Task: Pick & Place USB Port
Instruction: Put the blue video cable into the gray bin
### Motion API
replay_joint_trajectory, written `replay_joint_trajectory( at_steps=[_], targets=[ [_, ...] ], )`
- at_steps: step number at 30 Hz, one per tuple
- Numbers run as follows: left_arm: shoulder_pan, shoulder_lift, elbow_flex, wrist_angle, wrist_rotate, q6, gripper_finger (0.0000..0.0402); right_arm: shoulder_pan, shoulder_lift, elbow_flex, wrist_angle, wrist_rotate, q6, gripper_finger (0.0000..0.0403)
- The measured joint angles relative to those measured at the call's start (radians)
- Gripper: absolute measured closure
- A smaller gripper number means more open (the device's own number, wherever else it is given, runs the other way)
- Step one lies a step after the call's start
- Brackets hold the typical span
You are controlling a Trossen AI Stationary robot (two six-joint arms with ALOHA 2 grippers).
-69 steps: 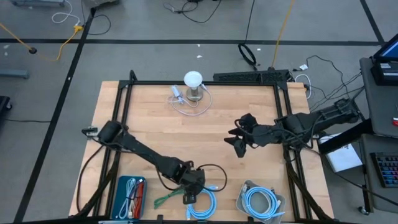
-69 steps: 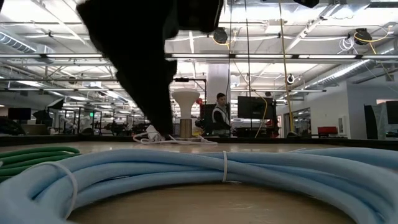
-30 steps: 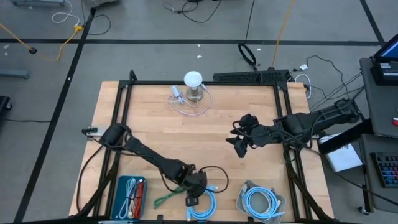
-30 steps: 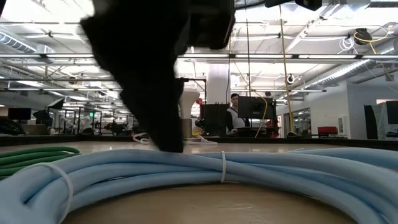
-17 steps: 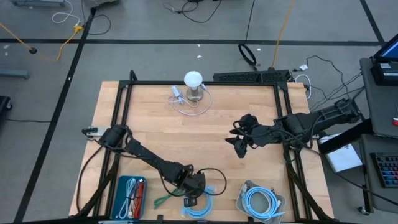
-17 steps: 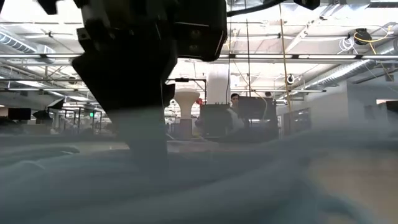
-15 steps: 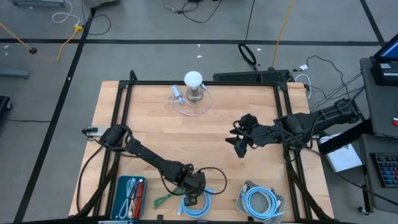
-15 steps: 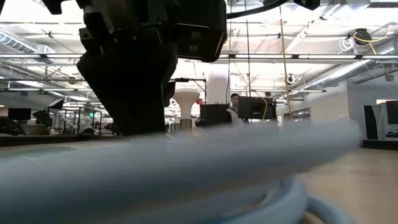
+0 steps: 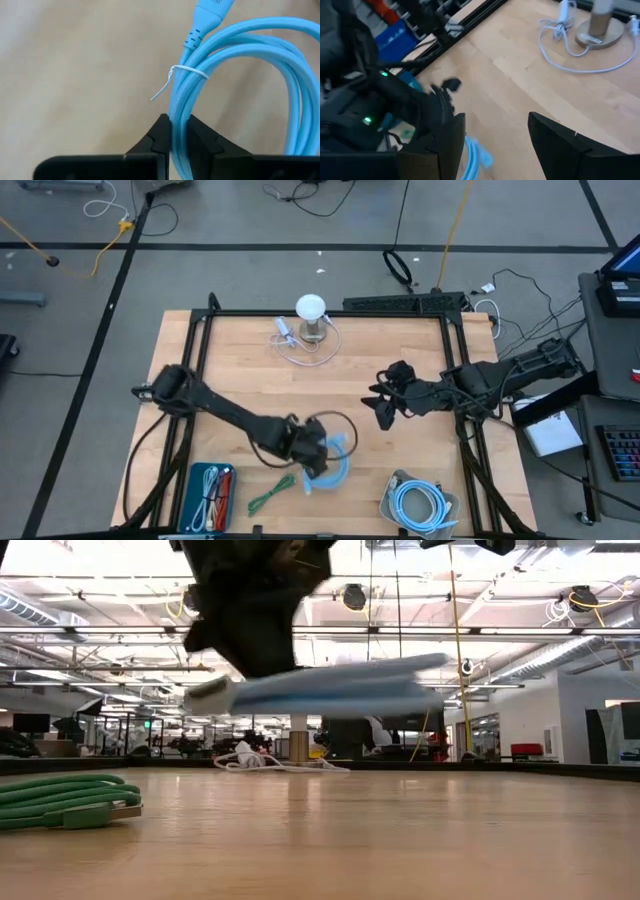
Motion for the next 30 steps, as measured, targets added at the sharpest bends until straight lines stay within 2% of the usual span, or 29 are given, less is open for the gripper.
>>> replay_joint_trajectory(
  at_steps=[8, 11, 14, 17, 20, 24, 30],
  targets=[
    [0.068, -0.199, 0.001, -0.175, -0.258, -0.194, 0.0366, 0.000, 0.005, -0.012, 0.045, 0.171, 0.090, 0.0191],
    [0.091, -0.255, 0.001, -0.221, -0.334, -0.263, 0.0366, 0.000, 0.007, -0.064, 0.170, 0.211, 0.120, 0.0191],
    [0.104, -0.298, 0.001, -0.232, -0.396, -0.319, 0.0366, -0.013, 0.007, -0.156, 0.397, 0.231, 0.138, 0.0191],
    [0.113, -0.310, 0.001, -0.241, -0.451, -0.382, 0.0366, -0.043, 0.008, -0.261, 0.643, 0.192, 0.137, 0.0191],
    [0.132, -0.312, 0.001, -0.289, -0.457, -0.462, 0.0366, -0.077, 0.008, -0.337, 0.805, 0.114, 0.141, 0.0191],
    [0.132, -0.311, 0.001, -0.272, -0.469, -0.512, 0.0366, -0.113, 0.008, -0.374, 0.852, -0.035, 0.143, 0.0191],
    [0.115, -0.311, 0.053, -0.273, -0.499, -0.539, 0.0366, -0.120, 0.007, -0.379, 0.873, -0.092, 0.048, 0.0191]
  ],
)
